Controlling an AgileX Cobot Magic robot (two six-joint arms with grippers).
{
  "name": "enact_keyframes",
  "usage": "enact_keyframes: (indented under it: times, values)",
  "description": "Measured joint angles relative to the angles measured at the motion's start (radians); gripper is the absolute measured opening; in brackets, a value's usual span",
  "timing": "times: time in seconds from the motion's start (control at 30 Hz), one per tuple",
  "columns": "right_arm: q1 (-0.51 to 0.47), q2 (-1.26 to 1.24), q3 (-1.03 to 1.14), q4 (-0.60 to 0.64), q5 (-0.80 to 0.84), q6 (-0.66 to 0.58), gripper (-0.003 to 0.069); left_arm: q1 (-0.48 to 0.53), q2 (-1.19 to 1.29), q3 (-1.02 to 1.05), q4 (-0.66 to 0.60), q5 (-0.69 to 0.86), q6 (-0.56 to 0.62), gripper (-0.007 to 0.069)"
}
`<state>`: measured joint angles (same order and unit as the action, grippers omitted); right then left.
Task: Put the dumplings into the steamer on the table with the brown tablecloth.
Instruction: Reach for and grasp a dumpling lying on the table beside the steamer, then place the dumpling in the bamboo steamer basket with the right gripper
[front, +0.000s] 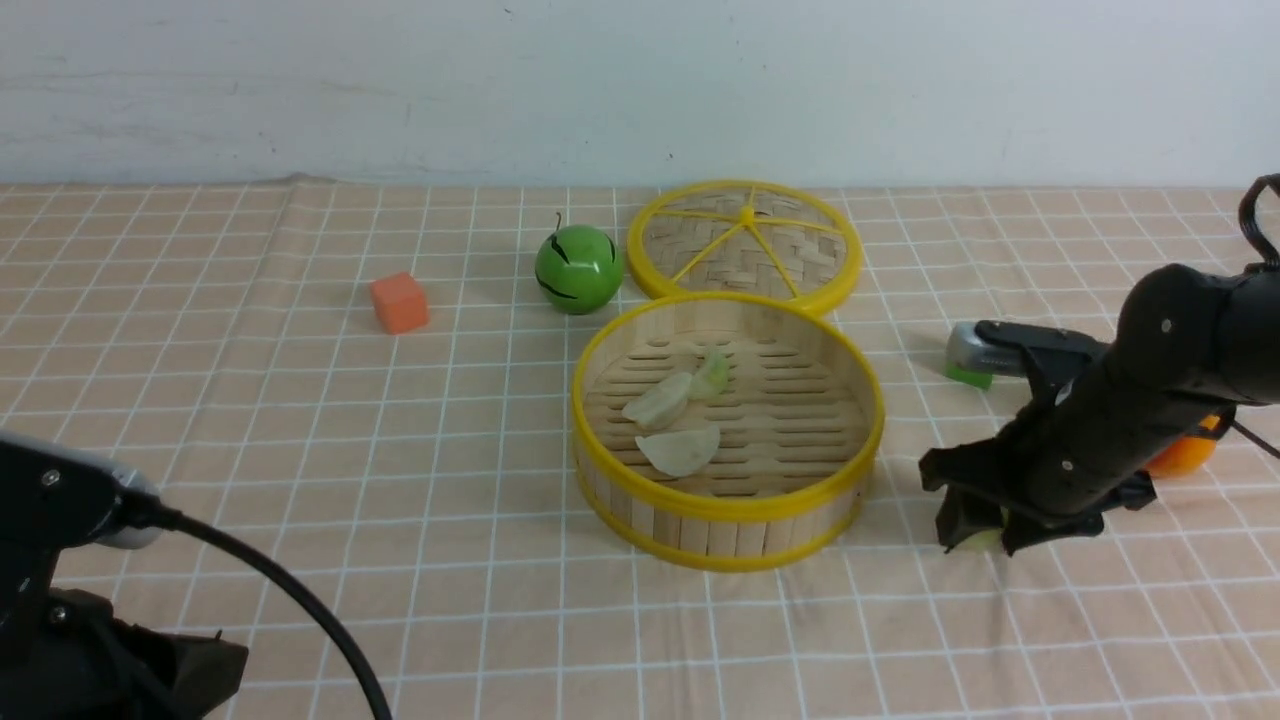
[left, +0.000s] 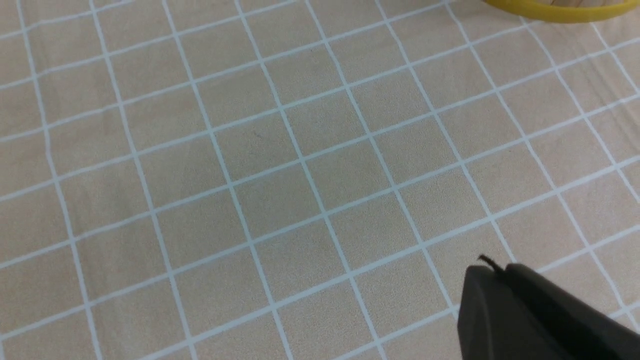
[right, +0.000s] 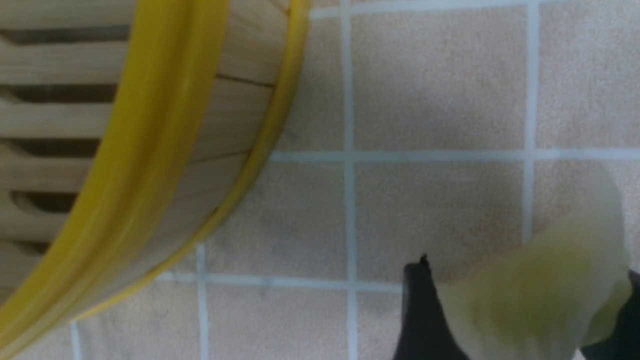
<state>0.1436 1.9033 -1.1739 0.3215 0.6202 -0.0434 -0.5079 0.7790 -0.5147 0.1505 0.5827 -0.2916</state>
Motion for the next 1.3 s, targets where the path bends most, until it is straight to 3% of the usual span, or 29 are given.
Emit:
enact_keyframes:
  times: [0.1,0.13,0.4,0.57,0.77,0.83,0.97,1.1,1.13,1.27,1.3]
  values:
    - [-0.001,0.001,0.0,0.021,0.01,-0.075,0.0229,0.0,0.0,0.0,0.0,-0.001,0.0,0.002]
    - [-0.001,0.0,0.0,0.034,0.013,-0.091,0.0214,0.0,0.0,0.0,0.0,-0.001,0.0,0.002]
    - [0.003,-0.069,0.011,0.077,0.066,-0.163,0.0219,0.0,0.0,0.0,0.0,-0.001,0.0,0.0025]
    - [0.009,-0.168,-0.021,0.193,0.104,-0.208,0.0219,0.0,0.0,0.0,0.0,-0.001,0.0,0.0029]
    - [0.118,-0.184,-0.072,0.49,-0.017,-0.507,0.0219,0.0,0.0,0.0,0.0,-0.006,0.0,0.0036]
    - [0.159,-0.151,-0.073,0.547,-0.091,-0.654,0.0219,0.0,0.0,0.0,0.0,-0.007,0.0,0.0038]
    - [0.196,-0.049,-0.073,0.647,-0.233,-0.837,0.0219,0.0,0.0,0.0,0.0,-0.008,0.0,0.0039]
    - [0.196,0.015,-0.083,0.719,-0.282,-0.896,0.0258,0.0,0.0,0.0,0.0,-0.008,0.0,0.0039]
    - [0.196,0.038,-0.086,0.748,-0.301,-0.912,0.0323,0.0,0.0,0.0,0.0,-0.008,0.0,0.0039]
    - [0.196,0.038,-0.088,0.782,-0.292,-0.918,0.0471,0.0,0.0,0.0,0.0,-0.008,0.0,0.0039]
    - [0.196,0.036,-0.088,0.782,-0.288,-0.918,0.0477,0.0,0.0,0.0,0.0,-0.008,0.0,0.0039]
